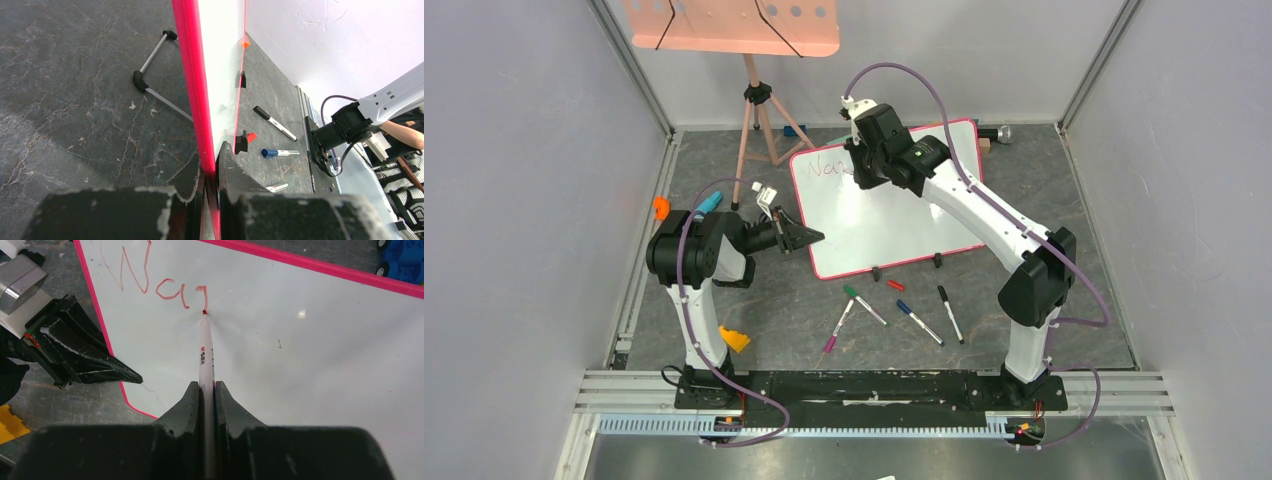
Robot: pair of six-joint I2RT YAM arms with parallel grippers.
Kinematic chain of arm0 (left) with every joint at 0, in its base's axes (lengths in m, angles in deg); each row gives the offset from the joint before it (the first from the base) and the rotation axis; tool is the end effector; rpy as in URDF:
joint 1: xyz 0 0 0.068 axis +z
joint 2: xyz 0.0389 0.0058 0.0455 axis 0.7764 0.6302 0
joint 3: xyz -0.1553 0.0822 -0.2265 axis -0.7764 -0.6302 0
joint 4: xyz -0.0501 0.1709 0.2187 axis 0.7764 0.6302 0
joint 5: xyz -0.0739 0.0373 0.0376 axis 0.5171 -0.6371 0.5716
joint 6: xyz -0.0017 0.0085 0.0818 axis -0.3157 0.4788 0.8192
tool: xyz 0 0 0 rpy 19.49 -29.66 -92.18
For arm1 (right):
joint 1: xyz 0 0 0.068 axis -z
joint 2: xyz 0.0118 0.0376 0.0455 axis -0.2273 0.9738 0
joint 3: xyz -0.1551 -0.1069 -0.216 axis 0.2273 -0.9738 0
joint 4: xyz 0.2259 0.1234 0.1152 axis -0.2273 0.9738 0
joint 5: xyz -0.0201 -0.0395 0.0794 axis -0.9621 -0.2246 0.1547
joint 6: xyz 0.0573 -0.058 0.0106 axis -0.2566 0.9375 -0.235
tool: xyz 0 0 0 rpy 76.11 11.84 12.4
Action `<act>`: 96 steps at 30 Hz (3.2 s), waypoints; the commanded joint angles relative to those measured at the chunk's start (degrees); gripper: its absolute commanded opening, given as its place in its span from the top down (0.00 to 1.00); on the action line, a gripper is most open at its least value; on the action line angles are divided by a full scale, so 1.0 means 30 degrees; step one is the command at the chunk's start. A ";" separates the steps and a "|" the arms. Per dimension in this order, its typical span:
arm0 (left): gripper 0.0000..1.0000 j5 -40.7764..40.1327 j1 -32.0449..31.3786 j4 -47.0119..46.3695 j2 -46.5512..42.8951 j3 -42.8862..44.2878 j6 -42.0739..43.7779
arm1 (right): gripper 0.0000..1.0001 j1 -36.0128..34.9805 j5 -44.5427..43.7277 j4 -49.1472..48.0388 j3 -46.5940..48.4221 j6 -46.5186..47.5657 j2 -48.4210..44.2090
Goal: Write a sentence on the whiteboard
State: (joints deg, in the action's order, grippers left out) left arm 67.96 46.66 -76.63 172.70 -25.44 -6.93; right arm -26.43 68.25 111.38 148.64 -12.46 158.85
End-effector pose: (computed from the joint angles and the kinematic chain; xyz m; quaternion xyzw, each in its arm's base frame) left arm 0.3383 -0.0902 0.1059 0.1813 0.6742 -0.5790 0.4211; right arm 0.3766 0.2984 0.3536 -0.2073 0.8823 0.1156 0.4064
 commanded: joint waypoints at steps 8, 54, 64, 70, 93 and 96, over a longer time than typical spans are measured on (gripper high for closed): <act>0.90 -0.1091 0.0018 -0.0648 0.0780 -0.0518 0.5547 | 1.00 0.0212 -0.0691 0.0031 0.0519 0.0280 0.0140; 0.91 -0.1288 0.0014 -0.0648 0.0737 -0.0539 0.5577 | 1.00 0.1252 0.1109 -0.3521 -0.1448 0.0774 -0.1881; 0.91 -0.1323 -0.0004 -0.0648 0.0748 -0.0566 0.5566 | 1.00 0.1274 0.2182 -0.4678 -0.2979 0.1286 -0.3204; 0.91 -0.1274 0.0018 -0.0648 0.0754 -0.0554 0.5555 | 1.00 0.1265 0.2032 -0.3939 -0.2584 0.1172 -0.2674; 0.91 -0.1178 0.0018 -0.0648 0.0745 -0.0551 0.5576 | 1.00 0.1265 0.0464 -0.2878 -0.2790 0.0830 -0.1711; 0.91 -0.1179 0.0020 -0.0648 0.0740 -0.0536 0.5571 | 1.00 0.1268 0.0491 -0.2838 -0.3107 0.0834 -0.1834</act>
State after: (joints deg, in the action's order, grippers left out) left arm 67.89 46.62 -76.70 172.61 -25.66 -6.84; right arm -22.72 71.37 101.54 138.43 -9.66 152.51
